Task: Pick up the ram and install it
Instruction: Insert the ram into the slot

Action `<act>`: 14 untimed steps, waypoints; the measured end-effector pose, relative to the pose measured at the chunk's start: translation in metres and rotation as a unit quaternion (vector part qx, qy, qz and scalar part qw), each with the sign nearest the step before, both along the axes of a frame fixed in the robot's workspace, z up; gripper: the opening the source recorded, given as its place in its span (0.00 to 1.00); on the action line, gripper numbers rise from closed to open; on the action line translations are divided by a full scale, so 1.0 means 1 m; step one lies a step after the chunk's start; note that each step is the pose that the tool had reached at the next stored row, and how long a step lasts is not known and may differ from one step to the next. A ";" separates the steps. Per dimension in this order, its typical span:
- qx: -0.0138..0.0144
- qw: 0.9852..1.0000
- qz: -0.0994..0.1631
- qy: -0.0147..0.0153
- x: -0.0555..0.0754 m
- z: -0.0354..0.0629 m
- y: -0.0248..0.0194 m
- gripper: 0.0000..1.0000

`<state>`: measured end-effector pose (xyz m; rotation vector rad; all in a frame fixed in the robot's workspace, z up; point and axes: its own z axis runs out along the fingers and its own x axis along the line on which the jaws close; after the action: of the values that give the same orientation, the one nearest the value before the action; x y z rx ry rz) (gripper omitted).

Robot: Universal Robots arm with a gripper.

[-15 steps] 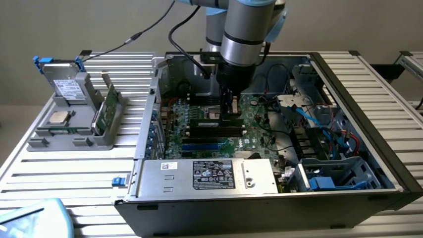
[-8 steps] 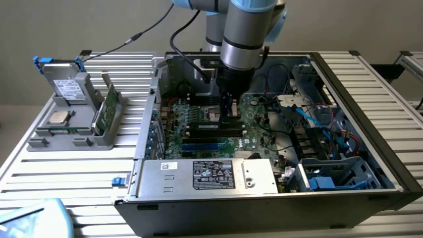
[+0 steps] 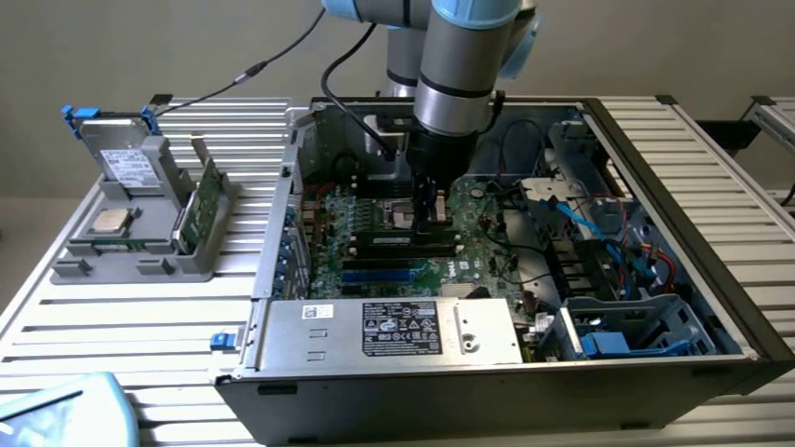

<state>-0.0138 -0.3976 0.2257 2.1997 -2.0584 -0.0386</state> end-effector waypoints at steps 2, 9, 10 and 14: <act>0.000 1.000 0.000 0.000 0.000 -0.0001 0.0000 0.13; 0.000 1.000 0.000 0.003 0.000 -0.0004 -0.0002 0.13; 0.000 1.000 0.000 0.003 0.000 -0.0005 -0.0004 0.13; 0.000 1.000 0.000 0.004 0.000 -0.0004 -0.0013 0.13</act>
<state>-0.0136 -0.3988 0.2253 2.1960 -2.0540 -0.0479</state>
